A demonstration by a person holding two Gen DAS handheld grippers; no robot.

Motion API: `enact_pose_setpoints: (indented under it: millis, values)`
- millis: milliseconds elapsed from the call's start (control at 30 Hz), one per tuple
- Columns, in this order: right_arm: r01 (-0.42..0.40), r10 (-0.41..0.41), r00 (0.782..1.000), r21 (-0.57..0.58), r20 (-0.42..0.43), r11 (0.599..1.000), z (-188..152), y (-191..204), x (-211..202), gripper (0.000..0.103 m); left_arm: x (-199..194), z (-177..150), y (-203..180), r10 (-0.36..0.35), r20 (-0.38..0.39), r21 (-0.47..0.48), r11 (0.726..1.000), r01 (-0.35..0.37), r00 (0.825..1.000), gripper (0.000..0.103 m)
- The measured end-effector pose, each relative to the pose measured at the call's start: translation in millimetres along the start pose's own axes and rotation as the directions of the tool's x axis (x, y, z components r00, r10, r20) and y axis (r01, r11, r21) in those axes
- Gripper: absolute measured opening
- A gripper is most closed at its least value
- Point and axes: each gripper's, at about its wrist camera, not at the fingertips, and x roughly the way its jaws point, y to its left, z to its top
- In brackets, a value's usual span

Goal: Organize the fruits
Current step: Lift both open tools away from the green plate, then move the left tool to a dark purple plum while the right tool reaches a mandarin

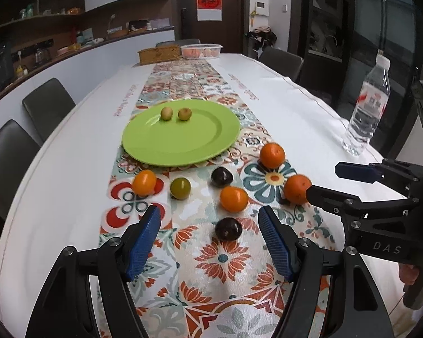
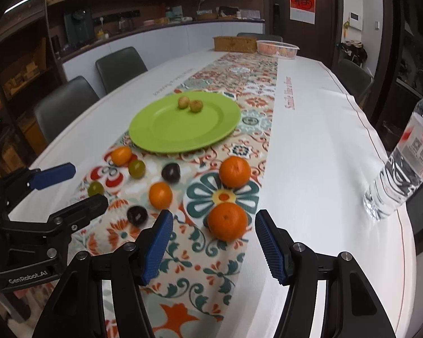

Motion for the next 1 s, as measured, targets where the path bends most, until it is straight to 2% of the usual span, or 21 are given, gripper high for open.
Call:
enact_pose_setpoints:
  millis: [267,533,733,867,1000]
  values:
    - [0.009,-0.008,0.998,0.013,-0.058,1.0,-10.6,-7.6,14.8,0.061,23.6,-9.6,-3.8,-0.03,-0.079,-0.006,1.0,0.03,0.996,0.07]
    - [0.008,-0.006,0.996,0.014,-0.094,1.0,-12.6,-11.7,30.8,0.061,45.6,-12.3,-4.2,-0.055,-0.137,-0.024,0.998,0.053,0.989,0.061]
    - [0.002,0.0,0.994,0.019,-0.11,1.0,-9.1,-15.3,43.2,0.061,59.1,-8.6,-5.1,-0.073,-0.162,-0.032,0.997,0.069,0.984,0.05]
    - [0.004,-0.003,0.993,0.009,-0.116,1.0,-7.1,-15.2,50.0,0.059,66.5,-7.3,-6.0,-0.094,-0.18,-0.041,0.995,0.088,0.979,0.039]
    - [-0.003,0.003,0.992,0.001,-0.126,1.0,-6.4,-14.6,56.5,0.053,69.4,-6.9,-8.5,-0.102,-0.186,-0.031,0.995,0.098,0.977,0.03]
